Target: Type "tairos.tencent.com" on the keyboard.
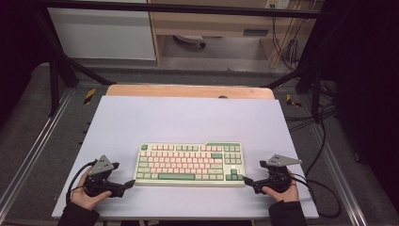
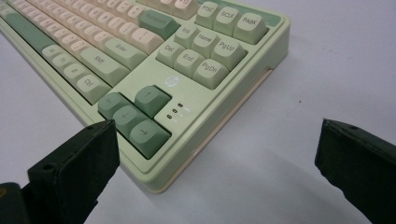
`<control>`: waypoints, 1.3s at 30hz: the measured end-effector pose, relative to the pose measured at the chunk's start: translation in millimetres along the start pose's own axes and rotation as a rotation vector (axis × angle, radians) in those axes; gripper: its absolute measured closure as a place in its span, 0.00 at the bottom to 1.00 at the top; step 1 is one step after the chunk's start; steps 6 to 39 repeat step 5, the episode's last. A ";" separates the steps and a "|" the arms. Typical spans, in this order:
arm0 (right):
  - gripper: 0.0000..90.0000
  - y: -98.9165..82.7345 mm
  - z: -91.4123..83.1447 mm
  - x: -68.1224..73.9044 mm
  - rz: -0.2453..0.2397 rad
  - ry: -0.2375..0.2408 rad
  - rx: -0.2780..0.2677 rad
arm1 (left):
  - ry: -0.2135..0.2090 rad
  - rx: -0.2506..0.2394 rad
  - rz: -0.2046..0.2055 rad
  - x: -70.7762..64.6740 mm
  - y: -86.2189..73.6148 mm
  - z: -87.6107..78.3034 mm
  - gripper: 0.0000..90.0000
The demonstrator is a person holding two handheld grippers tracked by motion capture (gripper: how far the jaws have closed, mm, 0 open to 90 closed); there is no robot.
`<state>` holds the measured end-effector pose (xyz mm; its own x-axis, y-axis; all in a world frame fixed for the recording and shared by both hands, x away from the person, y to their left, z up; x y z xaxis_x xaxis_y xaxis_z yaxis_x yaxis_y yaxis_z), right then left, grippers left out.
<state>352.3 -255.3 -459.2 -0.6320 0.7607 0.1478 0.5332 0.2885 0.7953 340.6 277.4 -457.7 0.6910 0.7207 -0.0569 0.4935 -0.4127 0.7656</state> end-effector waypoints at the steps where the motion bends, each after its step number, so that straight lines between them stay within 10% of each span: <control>1: 0.01 0.0 0.0 -0.1 -0.002 0.003 0.003 | 0.001 0.000 0.002 -0.2 -0.1 0.0 0.07; 39: 0.01 -0.4 0.6 0.0 -0.001 0.002 0.013 | -0.001 -0.002 0.000 0.2 -0.4 -0.8 0.07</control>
Point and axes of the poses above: each handheld gripper's, and its own axes: z roughly forward along the jaws, y roughly out of its top, x roughly to its left, the point moved 2 cm from there along z, roughly forward along the jaws, and after that the axes turned 1 degree about -y, right-handed, at the moved point
